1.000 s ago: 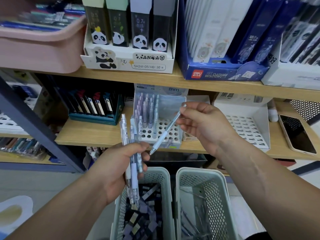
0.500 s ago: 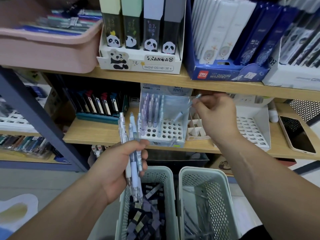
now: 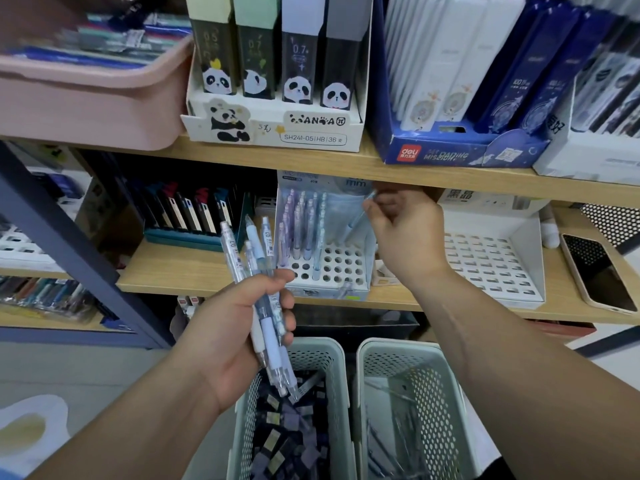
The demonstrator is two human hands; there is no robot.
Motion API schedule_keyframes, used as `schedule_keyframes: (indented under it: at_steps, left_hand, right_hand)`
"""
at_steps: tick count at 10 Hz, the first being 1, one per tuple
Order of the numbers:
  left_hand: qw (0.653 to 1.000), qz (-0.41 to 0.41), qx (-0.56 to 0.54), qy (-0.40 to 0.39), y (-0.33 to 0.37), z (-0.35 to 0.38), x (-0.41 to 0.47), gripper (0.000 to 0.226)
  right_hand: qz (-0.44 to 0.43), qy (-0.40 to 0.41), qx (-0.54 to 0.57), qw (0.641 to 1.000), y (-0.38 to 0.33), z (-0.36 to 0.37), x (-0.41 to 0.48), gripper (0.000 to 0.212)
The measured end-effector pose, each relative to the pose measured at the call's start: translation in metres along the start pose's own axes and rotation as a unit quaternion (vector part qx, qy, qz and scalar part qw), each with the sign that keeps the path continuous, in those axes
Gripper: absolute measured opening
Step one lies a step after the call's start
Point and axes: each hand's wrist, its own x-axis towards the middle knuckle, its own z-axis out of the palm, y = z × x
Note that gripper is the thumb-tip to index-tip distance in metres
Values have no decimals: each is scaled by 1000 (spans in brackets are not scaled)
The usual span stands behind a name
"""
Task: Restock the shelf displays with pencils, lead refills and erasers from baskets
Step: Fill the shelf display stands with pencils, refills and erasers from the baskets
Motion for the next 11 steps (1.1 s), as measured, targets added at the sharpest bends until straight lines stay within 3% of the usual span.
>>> schedule_keyframes:
  at_steps: [7,9,10,11]
  left_hand:
    - [1000,-10,15,-18,-3,2,-3,40]
    - [1000,-8,17,-17,-3,2,-3,38]
    - [999,-5,28,-27,-2,3,-4,35]
    - [997,-6,51,-62,-2,6,-8,27]
  right_hand:
    - [-93,-20,-103,990,13,14,-2,29]
    - [-105,-60,-152,981,8,11,-7,40]
    - [-92,-53,-129,986,-4,5,-9,32]
    - [-13,-98,20,995,-24,-2,-19,14]
